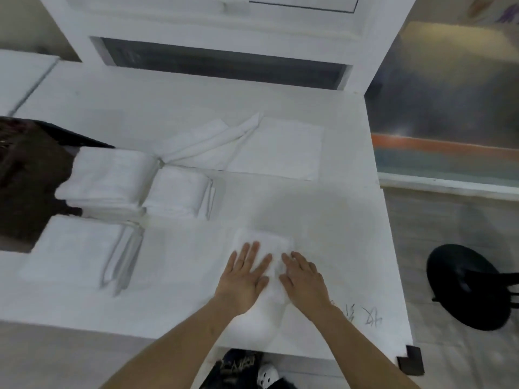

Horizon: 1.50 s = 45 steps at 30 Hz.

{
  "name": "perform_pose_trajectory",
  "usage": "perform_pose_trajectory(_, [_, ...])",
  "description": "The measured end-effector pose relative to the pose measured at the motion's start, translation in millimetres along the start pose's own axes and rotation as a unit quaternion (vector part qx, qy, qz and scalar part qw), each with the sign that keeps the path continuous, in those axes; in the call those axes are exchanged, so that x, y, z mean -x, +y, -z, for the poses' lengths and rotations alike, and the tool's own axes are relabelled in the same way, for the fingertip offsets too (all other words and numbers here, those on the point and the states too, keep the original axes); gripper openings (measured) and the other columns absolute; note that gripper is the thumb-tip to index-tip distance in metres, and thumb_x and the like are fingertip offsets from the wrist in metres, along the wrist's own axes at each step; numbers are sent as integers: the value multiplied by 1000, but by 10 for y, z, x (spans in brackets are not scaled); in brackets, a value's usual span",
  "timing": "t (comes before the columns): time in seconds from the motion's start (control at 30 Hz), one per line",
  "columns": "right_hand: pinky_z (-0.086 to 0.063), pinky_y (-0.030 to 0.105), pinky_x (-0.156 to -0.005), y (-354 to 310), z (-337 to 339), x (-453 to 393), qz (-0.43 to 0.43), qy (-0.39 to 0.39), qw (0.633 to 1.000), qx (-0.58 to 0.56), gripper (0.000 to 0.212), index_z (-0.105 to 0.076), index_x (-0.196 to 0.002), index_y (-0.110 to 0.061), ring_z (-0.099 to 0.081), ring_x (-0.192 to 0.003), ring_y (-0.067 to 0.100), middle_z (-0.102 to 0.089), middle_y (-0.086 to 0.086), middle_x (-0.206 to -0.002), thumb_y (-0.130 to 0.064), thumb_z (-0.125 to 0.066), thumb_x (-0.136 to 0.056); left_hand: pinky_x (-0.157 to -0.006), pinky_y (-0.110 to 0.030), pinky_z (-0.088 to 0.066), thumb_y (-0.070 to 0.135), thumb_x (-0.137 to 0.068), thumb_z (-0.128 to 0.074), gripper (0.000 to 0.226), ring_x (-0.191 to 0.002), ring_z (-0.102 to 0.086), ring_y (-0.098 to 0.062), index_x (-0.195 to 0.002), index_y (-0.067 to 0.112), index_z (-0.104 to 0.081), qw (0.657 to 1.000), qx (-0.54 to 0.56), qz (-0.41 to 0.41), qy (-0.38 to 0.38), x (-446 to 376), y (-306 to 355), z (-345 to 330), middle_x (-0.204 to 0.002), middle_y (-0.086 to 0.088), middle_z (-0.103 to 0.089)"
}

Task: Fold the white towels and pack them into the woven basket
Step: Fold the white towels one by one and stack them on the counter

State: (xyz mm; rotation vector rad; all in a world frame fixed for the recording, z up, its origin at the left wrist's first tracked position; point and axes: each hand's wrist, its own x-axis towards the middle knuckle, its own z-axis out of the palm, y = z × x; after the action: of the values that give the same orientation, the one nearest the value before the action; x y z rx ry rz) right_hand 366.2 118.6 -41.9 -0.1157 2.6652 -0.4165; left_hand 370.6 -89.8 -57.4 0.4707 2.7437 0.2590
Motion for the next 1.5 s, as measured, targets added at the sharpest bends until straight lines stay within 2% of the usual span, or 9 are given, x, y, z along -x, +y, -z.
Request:
perform_pose_trajectory(0.13, [-40, 35, -113, -387, -249, 157, 46, -28, 996, -67, 56, -28, -160, -29, -42, -136, 24, -32, 4, -157, -34, -45, -107, -124, -43, 8, 58, -102, 4, 70, -153, 22, -26, -159, 20, 13, 995, 53, 82, 5, 631, -192, -125, -164, -4, 28])
perform_pose_trajectory(0.2, [-48, 33, -101, -575, -349, 222, 36, -46, 994, -96, 56, -27, -160, -30, -56, -120, 23, -36, 6, -149, -30, -44, -107, -126, -43, 9, 61, -97, 12, 77, -151, 26, -29, -160, 17, 11, 988, 74, 137, 3, 896, -266, -139, -163, -7, 30])
perform_pose_trajectory(0.33, [-51, 34, -79, -878, -482, 319, 10, -66, 990, -123, 55, -24, -160, -34, -62, -87, 26, -41, 10, -136, -29, -40, -107, -124, -42, 10, 42, -107, -7, 63, -150, 26, -30, -161, 13, 5, 975, 66, 213, -2, 1301, -409, -65, -164, -13, 26])
perform_pose_trajectory(0.43, [-51, 35, -87, -1080, -558, 371, 9, -70, 988, -137, 55, -24, -160, -33, -63, -99, 28, -40, 11, -140, -30, -41, -107, -125, -41, 10, 22, -111, -21, 56, -152, 23, -30, -161, 10, 1, 982, 45, 182, -2, 1480, -508, -30, -167, -14, 19])
perform_pose_trajectory(0.6, [-48, 35, -90, -1425, -661, 346, 7, -72, 985, -159, 57, -23, -160, -33, -60, -99, 28, -40, 11, -140, -30, -43, -107, -127, -39, 2, 28, -112, -22, 57, -155, 14, -28, -162, 16, 0, 983, 66, 168, -38, 1616, -777, 59, -168, -14, 14])
perform_pose_trajectory(0.83, [-49, 40, -100, -1963, -706, -11, 16, -71, 987, -145, 57, -26, -160, -30, -60, -113, 32, -41, 12, -142, -28, -46, -106, -127, -38, 1, 31, -111, -24, 57, -156, 13, -27, -162, 22, -2, 975, 92, 199, -15, 1539, -1378, 120, -168, -13, 15])
perform_pose_trajectory(1.03, [-51, 46, -97, -2324, -670, -478, 27, -56, 994, -91, 57, -25, -159, -31, -63, -107, 36, -44, 11, -136, -31, -46, -106, -127, -40, 1, 34, -110, -28, 55, -156, 11, -28, -162, 34, -7, 974, 111, 197, 12, 1317, -1819, 212, -168, -13, 13])
perform_pose_trajectory(1.3, [-54, 40, -90, -2271, -476, -356, 30, -68, 994, -76, 57, -27, -158, -33, -62, -107, 25, -47, 5, -132, -40, -46, -105, -127, -48, -2, 31, -109, -26, 56, -155, 12, -36, -162, 28, -7, 980, 82, 183, 1, 1280, -1728, 273, -167, -21, 12])
perform_pose_trajectory(1.5, [-54, 37, -92, -1866, -109, -192, 26, 32, 999, -29, 47, -45, -149, -26, -56, -119, 22, -53, 2, -135, -40, -49, -104, -127, -47, -1, 39, -110, -21, 57, -156, 10, -32, -162, 24, -4, 989, 60, 134, -26, 1004, -1446, 512, -169, -13, 8])
